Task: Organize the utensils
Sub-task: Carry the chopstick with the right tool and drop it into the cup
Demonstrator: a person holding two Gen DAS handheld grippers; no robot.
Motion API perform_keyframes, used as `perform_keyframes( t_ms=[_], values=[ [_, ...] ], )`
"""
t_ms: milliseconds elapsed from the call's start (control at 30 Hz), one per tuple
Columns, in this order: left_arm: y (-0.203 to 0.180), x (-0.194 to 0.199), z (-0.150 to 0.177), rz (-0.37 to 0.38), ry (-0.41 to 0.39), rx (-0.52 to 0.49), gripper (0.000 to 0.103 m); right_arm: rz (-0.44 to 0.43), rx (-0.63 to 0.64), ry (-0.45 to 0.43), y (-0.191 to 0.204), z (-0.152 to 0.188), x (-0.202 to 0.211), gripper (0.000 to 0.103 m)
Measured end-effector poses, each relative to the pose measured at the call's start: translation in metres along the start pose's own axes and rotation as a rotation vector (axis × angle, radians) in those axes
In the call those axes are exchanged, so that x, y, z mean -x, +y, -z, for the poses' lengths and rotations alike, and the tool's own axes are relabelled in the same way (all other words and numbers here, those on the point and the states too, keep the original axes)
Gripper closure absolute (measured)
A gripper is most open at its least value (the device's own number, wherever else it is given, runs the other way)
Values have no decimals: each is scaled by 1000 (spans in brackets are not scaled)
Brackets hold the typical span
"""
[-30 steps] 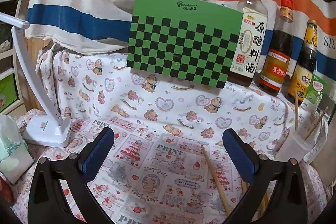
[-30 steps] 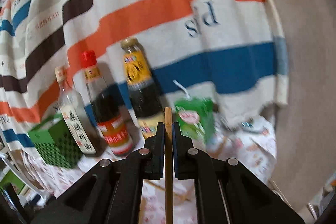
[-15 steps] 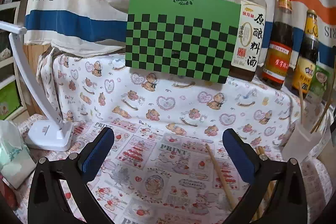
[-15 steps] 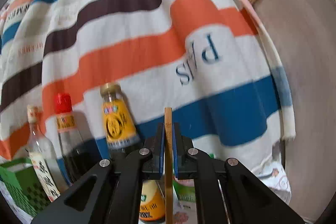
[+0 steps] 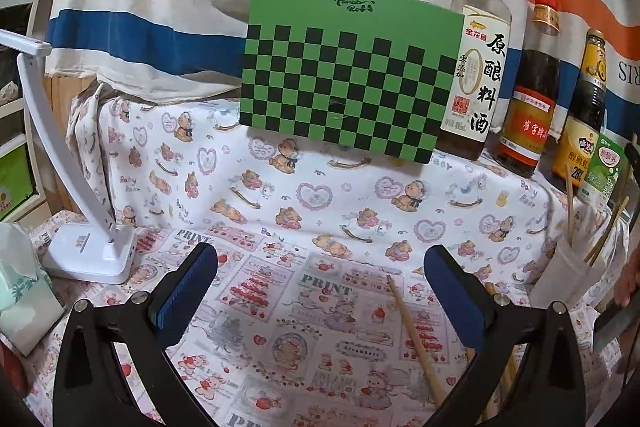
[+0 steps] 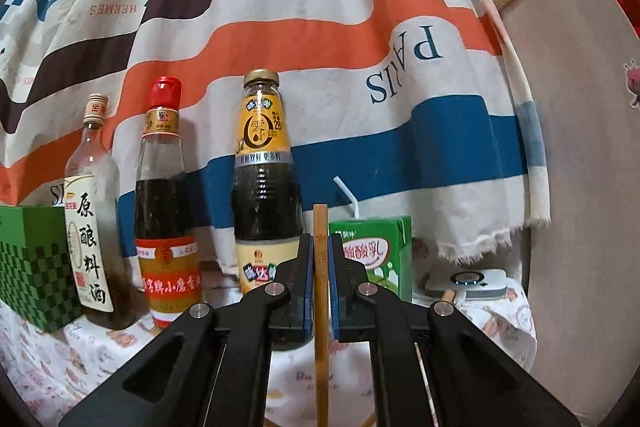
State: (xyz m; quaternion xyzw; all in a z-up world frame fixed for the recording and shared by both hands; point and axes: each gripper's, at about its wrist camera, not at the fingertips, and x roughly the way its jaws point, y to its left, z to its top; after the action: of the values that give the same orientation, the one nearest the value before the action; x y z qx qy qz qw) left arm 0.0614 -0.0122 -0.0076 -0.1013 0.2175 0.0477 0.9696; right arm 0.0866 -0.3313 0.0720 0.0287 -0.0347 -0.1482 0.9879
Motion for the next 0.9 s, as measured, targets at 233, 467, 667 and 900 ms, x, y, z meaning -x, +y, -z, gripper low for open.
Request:
perform_keyframes(
  t_ms=[233,467,667,900],
  values=[
    [2,1,-1,11,6,17,1,-31,-6,68,-6,6,7,96],
    [0,1,-1,18,15,10,1,-126,-30,203,-12,-1,7,79],
    [1,1,-1,20,14,16,1,-179,-34,288,-11,-4,23,49],
    [5,0,-1,16,18,30,1,-217,-75,372,-18,0,49,39]
  ],
)
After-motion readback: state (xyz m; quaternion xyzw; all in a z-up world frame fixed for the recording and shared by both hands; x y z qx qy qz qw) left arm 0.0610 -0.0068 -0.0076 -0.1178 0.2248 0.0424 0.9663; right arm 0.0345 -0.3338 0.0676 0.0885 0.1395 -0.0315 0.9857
